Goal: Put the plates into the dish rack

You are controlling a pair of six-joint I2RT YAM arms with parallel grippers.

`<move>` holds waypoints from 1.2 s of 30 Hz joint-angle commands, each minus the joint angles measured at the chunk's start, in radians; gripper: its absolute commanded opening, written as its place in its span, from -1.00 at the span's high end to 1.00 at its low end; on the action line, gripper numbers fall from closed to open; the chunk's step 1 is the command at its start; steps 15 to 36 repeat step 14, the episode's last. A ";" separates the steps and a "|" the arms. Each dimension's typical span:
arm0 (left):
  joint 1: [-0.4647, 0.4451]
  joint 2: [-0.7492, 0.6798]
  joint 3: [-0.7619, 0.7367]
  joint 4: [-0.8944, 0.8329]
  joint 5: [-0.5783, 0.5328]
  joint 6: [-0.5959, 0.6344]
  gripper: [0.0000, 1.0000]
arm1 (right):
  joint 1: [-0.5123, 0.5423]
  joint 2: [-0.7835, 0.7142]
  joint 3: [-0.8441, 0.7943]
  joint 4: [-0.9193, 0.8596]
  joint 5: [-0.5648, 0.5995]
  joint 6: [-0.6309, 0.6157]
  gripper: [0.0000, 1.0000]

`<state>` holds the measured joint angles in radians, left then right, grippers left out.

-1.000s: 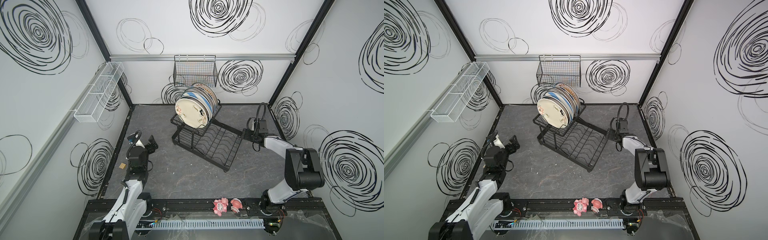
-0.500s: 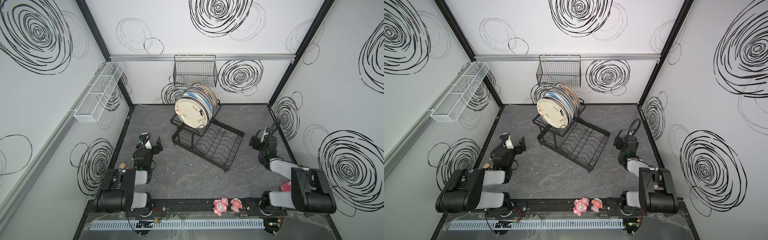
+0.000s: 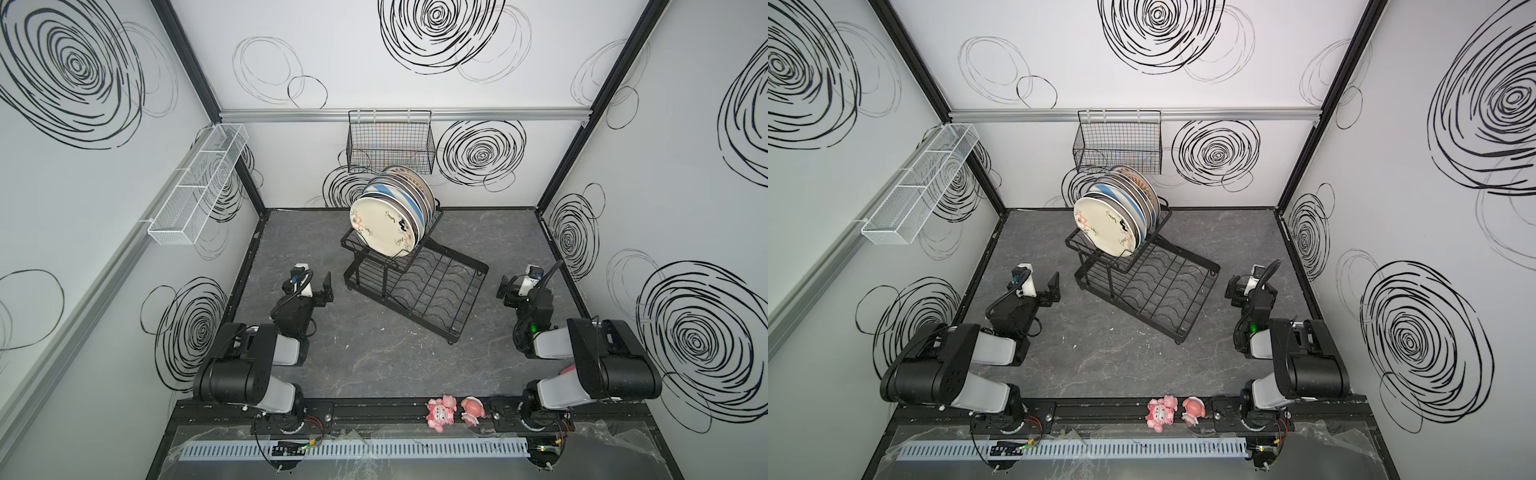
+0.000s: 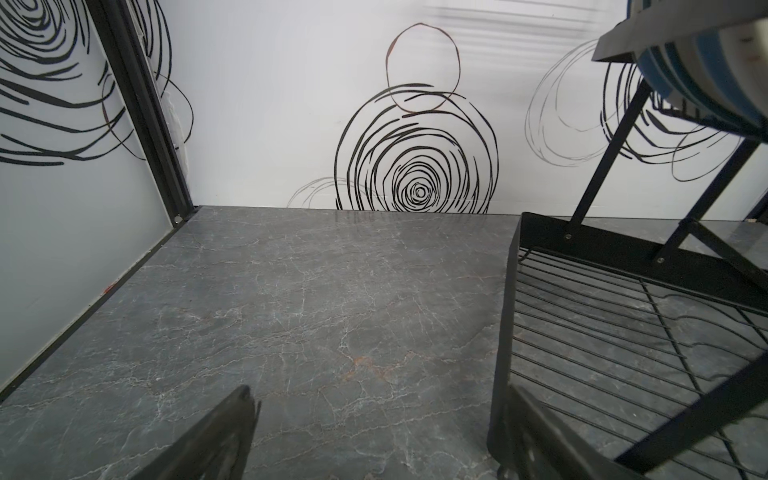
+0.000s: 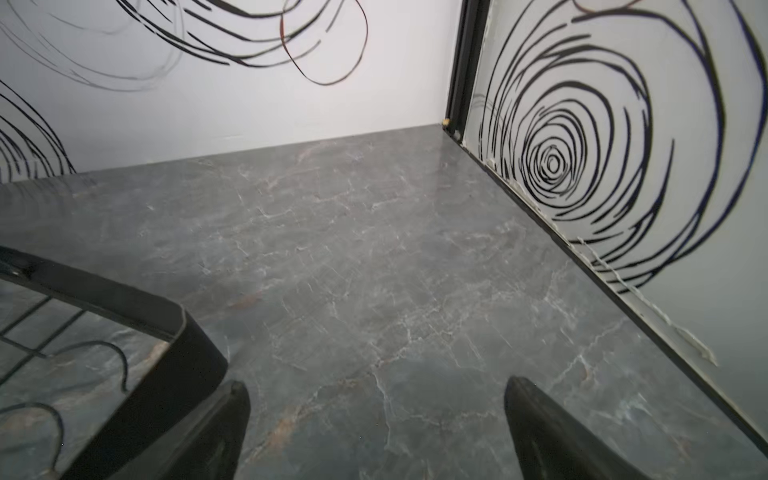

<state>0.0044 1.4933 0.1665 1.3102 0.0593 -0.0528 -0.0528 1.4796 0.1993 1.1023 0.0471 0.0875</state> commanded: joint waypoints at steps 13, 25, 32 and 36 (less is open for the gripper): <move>-0.004 0.006 0.007 0.095 0.003 0.024 -0.92 | 0.001 -0.007 0.019 0.065 -0.012 -0.006 -1.00; -0.005 0.006 0.007 0.095 0.002 0.024 -0.92 | 0.002 -0.007 0.020 0.064 -0.012 -0.006 -1.00; -0.005 0.006 0.007 0.095 0.002 0.024 -0.92 | 0.002 -0.007 0.020 0.064 -0.012 -0.006 -1.00; -0.005 0.006 0.007 0.095 0.002 0.024 -0.92 | 0.002 -0.007 0.020 0.064 -0.012 -0.006 -1.00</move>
